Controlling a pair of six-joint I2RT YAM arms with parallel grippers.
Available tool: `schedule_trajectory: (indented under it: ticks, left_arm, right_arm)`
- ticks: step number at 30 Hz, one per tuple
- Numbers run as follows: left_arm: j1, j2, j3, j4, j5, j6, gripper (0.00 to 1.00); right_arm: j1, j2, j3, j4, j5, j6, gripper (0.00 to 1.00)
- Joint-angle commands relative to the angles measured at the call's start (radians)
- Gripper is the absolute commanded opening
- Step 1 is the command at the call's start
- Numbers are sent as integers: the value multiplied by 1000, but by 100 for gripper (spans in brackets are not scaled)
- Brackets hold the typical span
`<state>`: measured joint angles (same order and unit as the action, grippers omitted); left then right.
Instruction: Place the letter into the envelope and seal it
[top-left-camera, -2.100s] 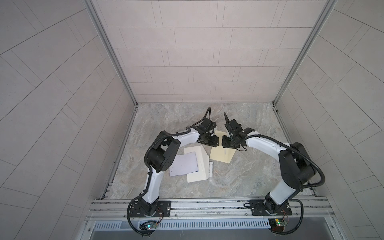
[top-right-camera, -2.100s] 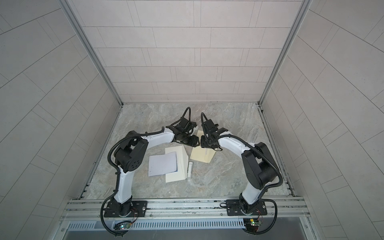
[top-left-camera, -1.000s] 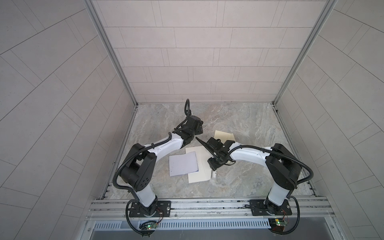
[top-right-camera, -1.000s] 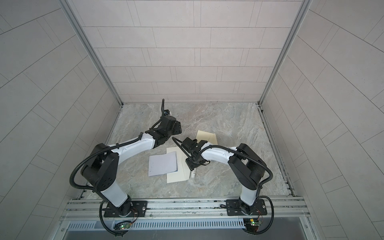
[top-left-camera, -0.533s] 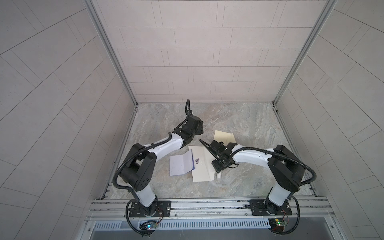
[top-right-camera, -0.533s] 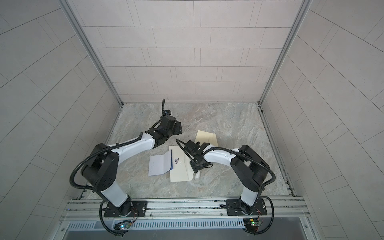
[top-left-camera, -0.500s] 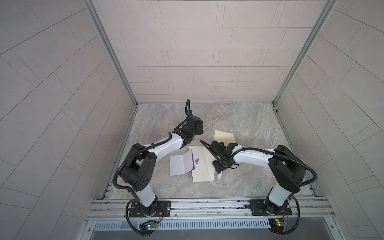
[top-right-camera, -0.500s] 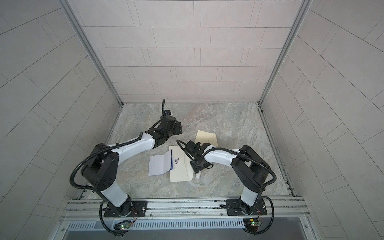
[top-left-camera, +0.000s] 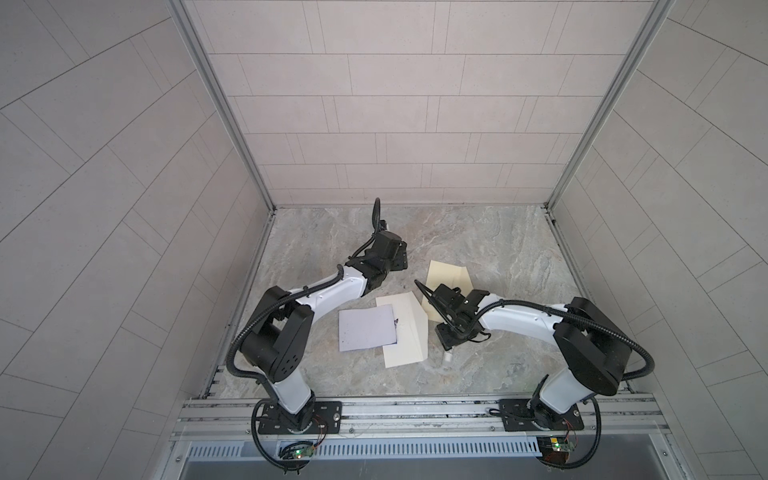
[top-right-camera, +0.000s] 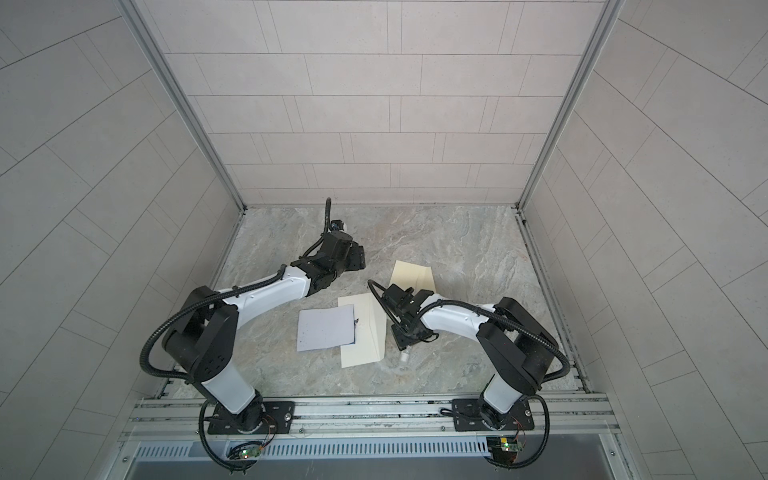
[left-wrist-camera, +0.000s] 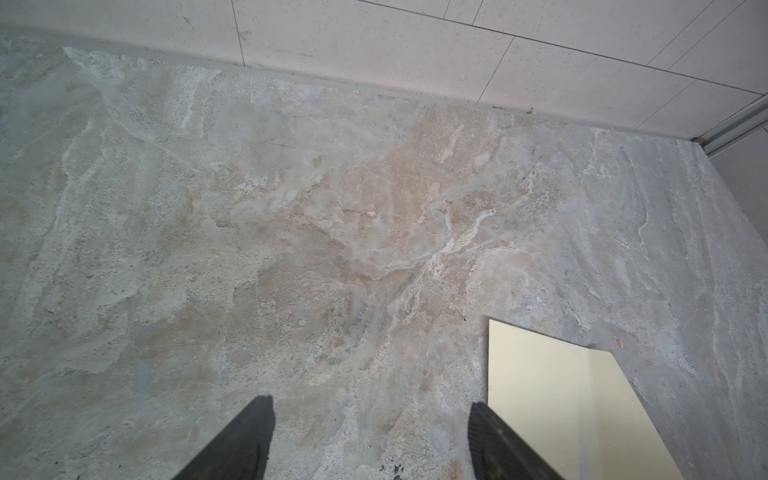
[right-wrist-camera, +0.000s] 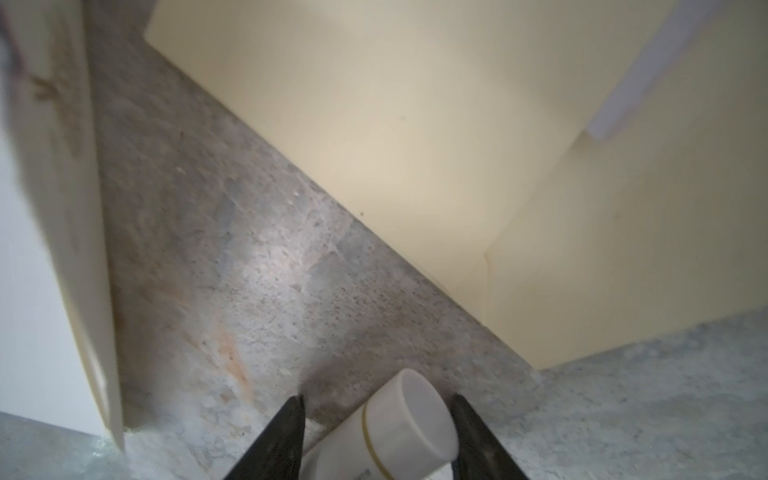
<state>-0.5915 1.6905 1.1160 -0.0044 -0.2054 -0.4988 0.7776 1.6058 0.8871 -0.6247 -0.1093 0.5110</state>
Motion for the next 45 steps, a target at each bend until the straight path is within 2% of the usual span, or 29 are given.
schedule_trajectory:
  ticks: [1,11,14,17,20,24,27,31,33,37,45]
  left_arm:
    - [-5,9,12,13,-1,-5,80]
    - [-6,23,33,15,27,-2,81]
    - [-6,28,42,11,51,10,81]
    - [-5,30,49,10,83,24,81]
    - [-6,31,50,22,129,40,81]
    - [-8,40,50,57,278,84,81]
    - [-20,49,50,82,411,121,81]
    - [-39,58,23,171,606,137,81]
    - [-50,67,15,205,687,135,81]
    - [-94,93,39,185,778,189,81]
    - [-136,134,108,126,907,269,81]
  right_arm:
    - [-1,-17,-19,-52,8,49,58]
    - [-6,-65,-94,-95,13,142,57]
    - [-24,-67,-109,-79,-15,144,47]
    - [-60,-70,-128,-44,-54,151,28]
    - [-104,-88,-132,-33,-70,143,17]
    - [-179,-175,-113,-37,-82,107,12]
    - [-293,-280,-99,-8,-111,109,12]
    - [-479,-429,-131,149,-129,216,12]
    - [-530,-491,-164,254,-117,287,11]
    - [-546,-541,-167,352,-79,362,10]
    - [-538,-534,-215,514,-164,483,9]
